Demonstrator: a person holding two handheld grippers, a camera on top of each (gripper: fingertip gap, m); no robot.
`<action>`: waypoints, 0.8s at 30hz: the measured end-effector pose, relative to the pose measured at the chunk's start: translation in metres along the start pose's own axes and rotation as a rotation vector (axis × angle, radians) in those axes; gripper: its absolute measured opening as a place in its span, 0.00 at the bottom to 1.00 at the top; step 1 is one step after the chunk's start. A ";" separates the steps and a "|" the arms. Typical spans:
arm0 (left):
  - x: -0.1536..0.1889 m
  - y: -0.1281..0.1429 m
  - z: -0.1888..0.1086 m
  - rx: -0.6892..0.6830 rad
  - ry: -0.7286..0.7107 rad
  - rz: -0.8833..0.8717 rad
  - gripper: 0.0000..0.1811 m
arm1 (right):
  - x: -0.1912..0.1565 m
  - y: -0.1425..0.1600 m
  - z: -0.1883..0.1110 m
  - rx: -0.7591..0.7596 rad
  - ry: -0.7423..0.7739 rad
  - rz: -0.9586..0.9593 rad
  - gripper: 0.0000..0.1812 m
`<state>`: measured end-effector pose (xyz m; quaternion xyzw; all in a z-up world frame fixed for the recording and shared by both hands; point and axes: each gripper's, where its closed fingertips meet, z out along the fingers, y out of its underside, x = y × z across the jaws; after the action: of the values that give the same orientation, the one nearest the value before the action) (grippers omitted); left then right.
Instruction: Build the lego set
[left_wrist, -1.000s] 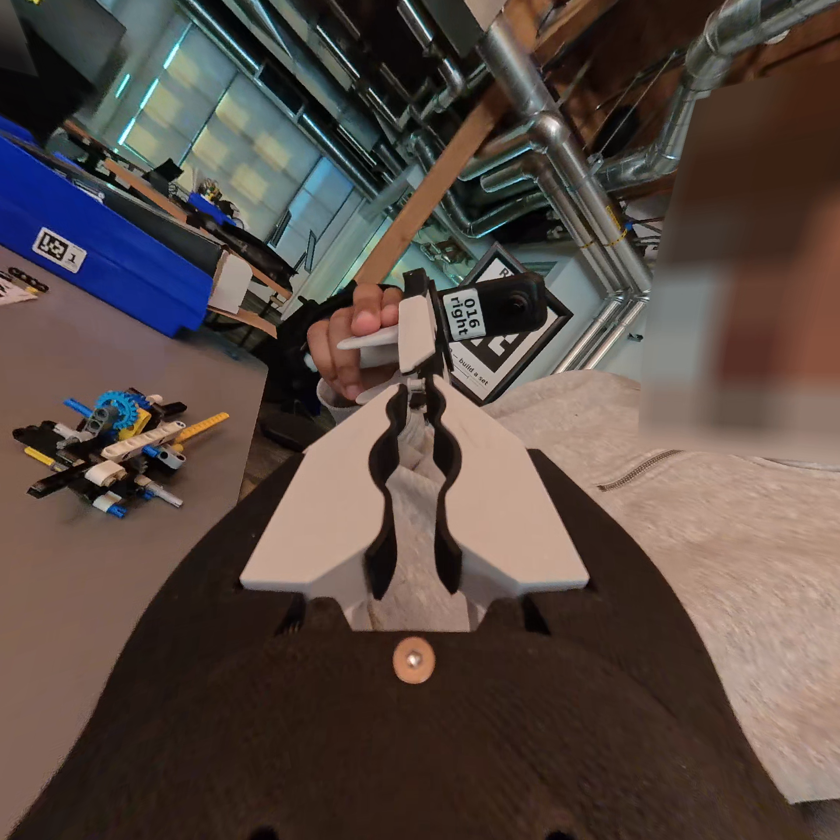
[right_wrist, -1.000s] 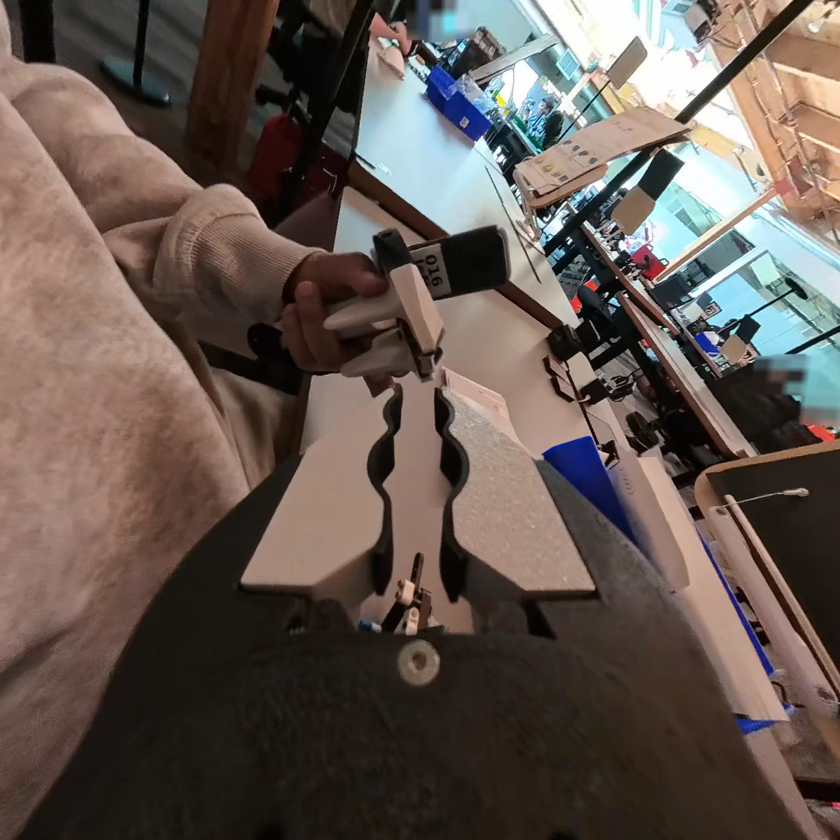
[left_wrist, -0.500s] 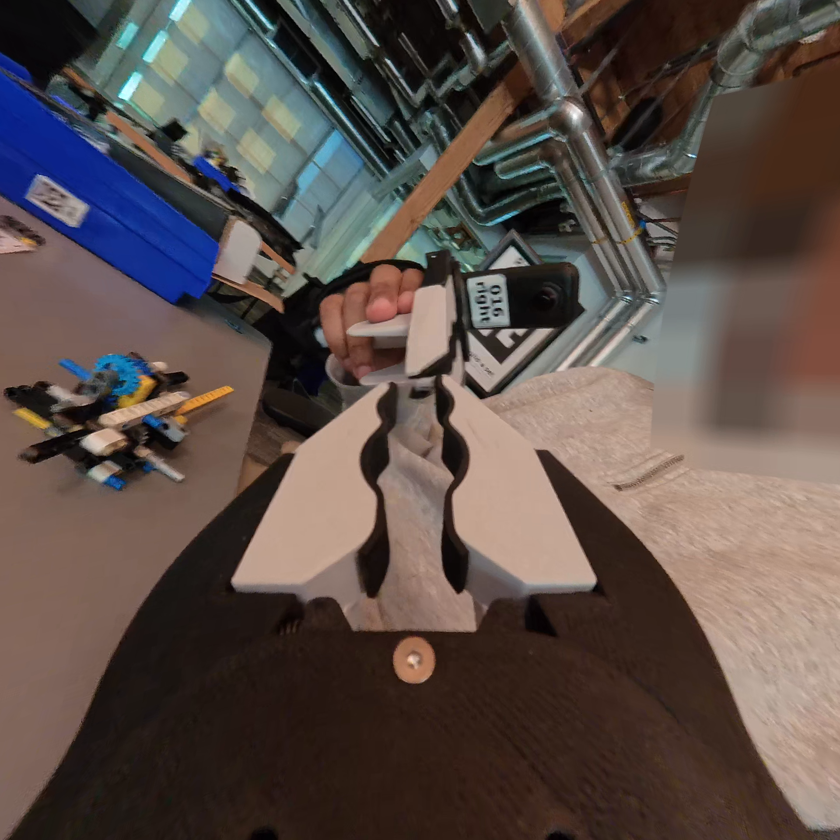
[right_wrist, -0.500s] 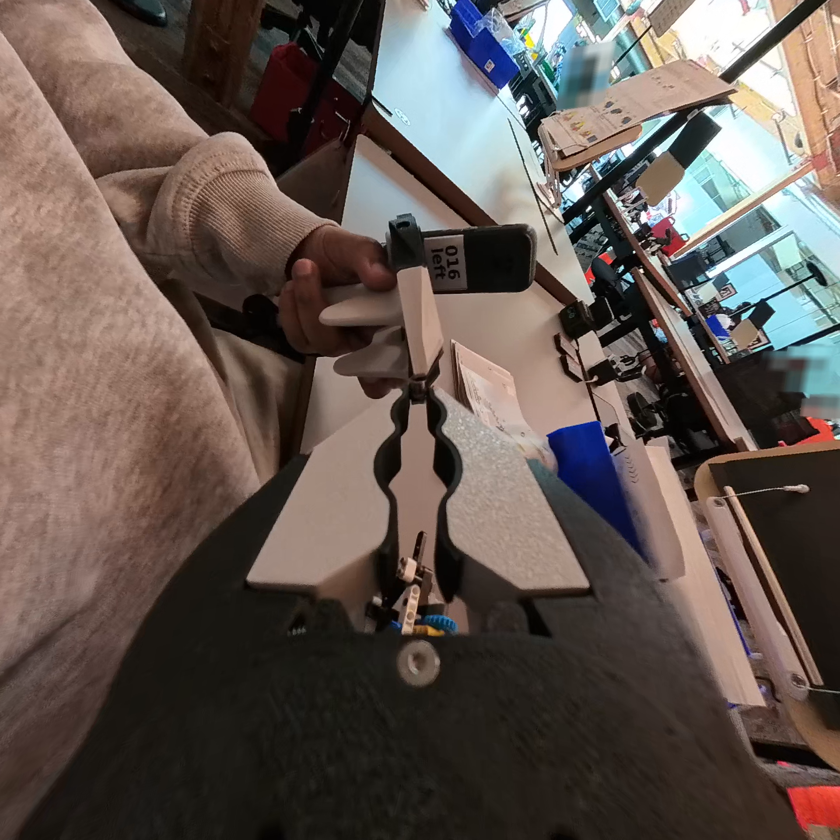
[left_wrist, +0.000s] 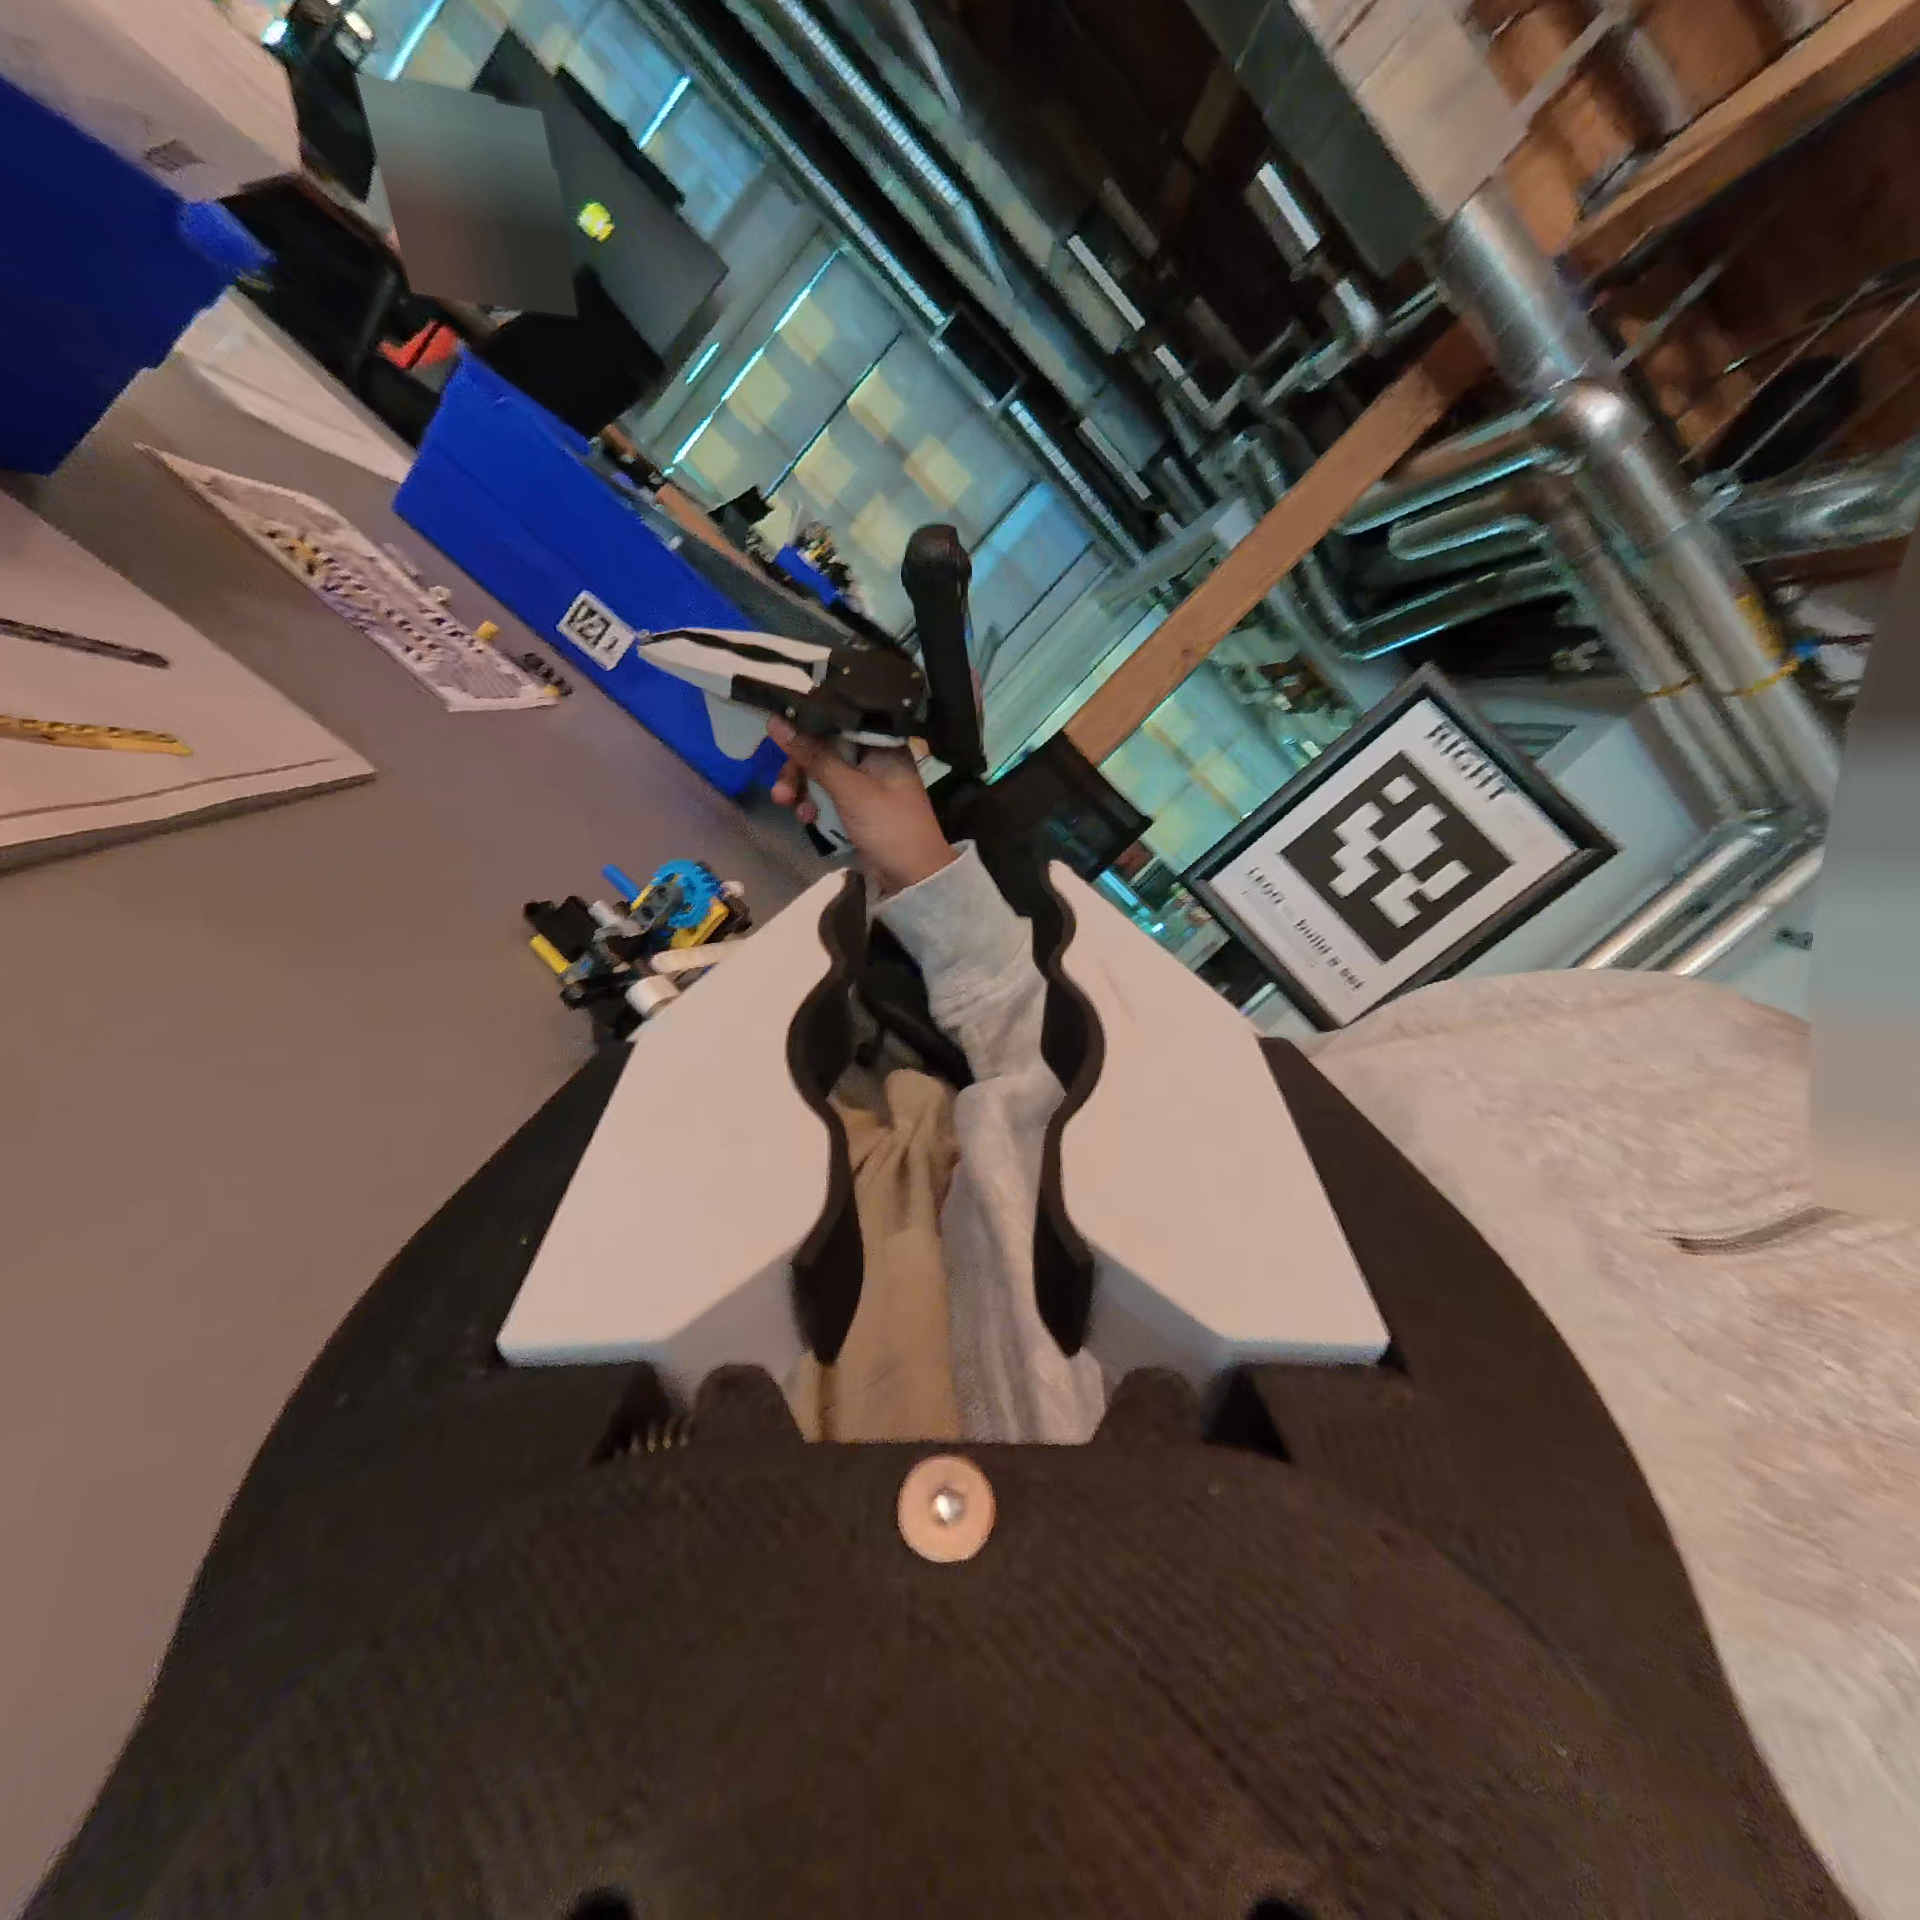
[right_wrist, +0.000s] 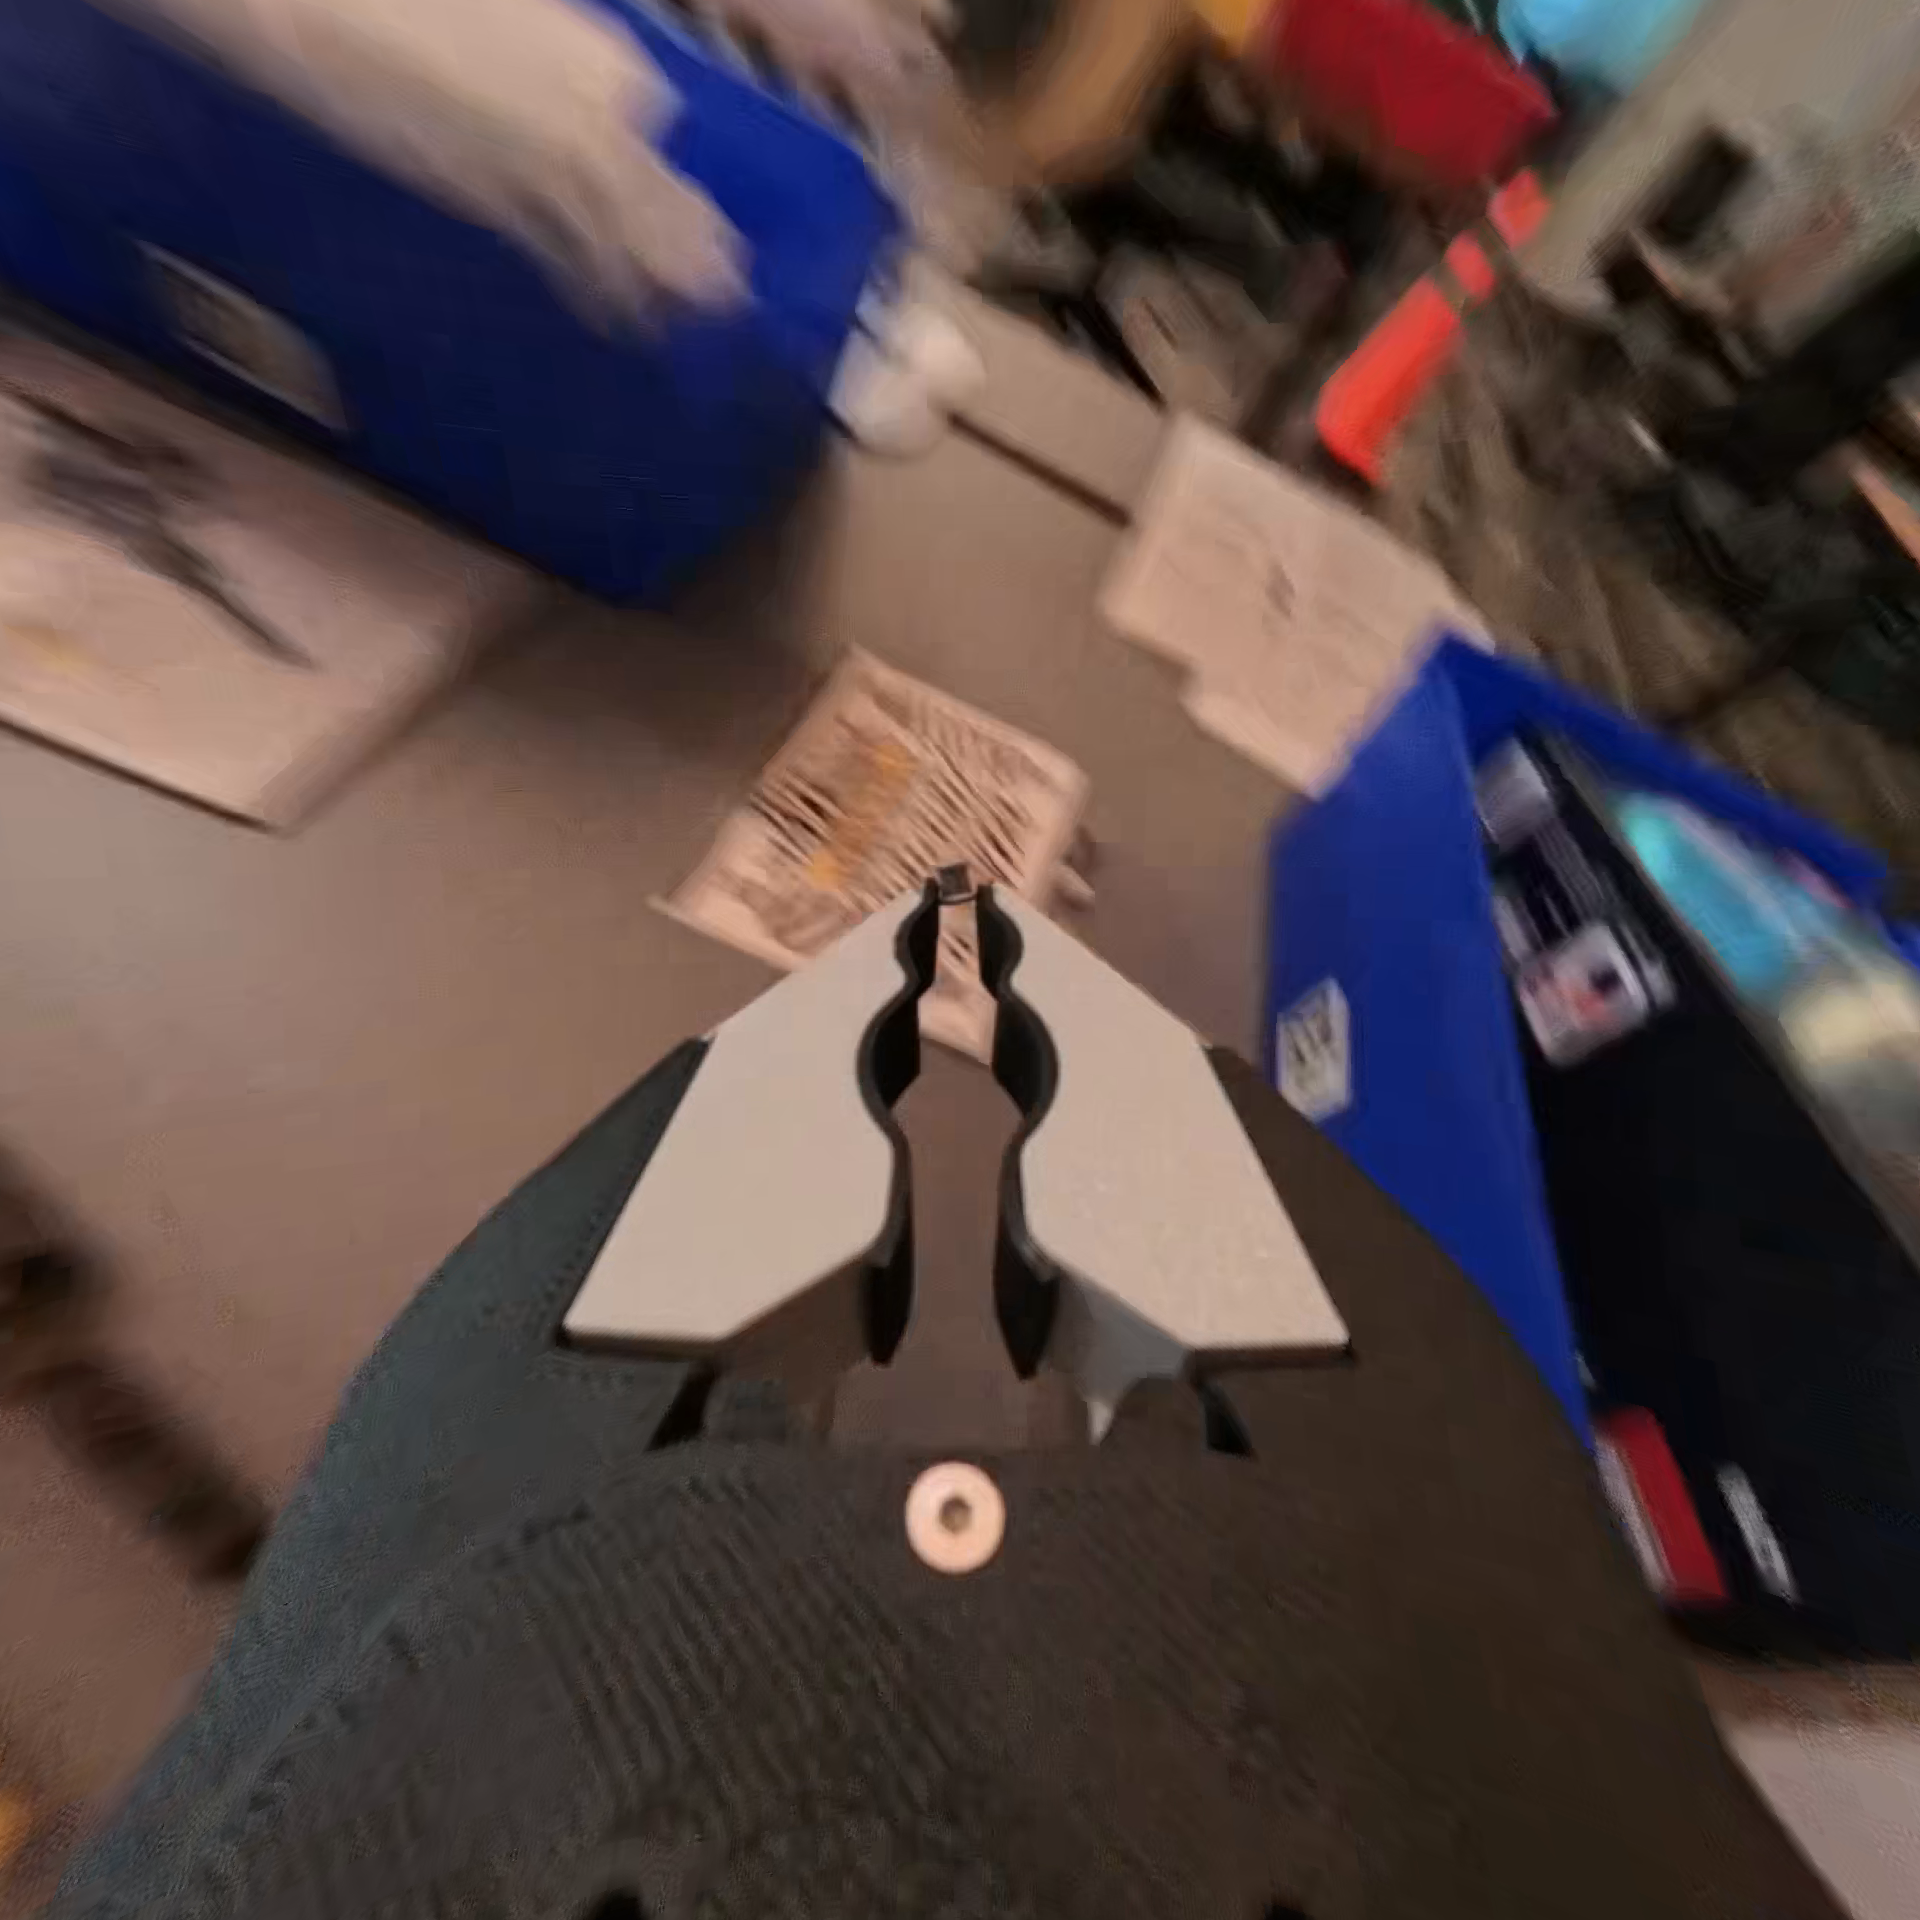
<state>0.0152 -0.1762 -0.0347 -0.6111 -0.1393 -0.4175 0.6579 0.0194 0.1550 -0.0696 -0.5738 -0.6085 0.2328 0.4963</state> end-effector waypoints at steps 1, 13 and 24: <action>-0.002 0.004 0.002 -0.024 -0.018 0.012 0.18 | 0.016 0.025 0.008 -0.088 0.069 0.012 0.03; -0.004 0.009 0.003 -0.043 -0.031 0.025 0.17 | 0.049 0.065 0.069 -0.234 0.080 0.231 0.03; -0.006 0.005 0.000 -0.021 -0.037 0.018 0.16 | 0.052 0.075 0.088 -0.336 0.046 0.284 0.03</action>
<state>0.0152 -0.1742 -0.0422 -0.6268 -0.1416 -0.4014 0.6526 -0.0143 0.2461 -0.1515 -0.7336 -0.5402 0.1824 0.3698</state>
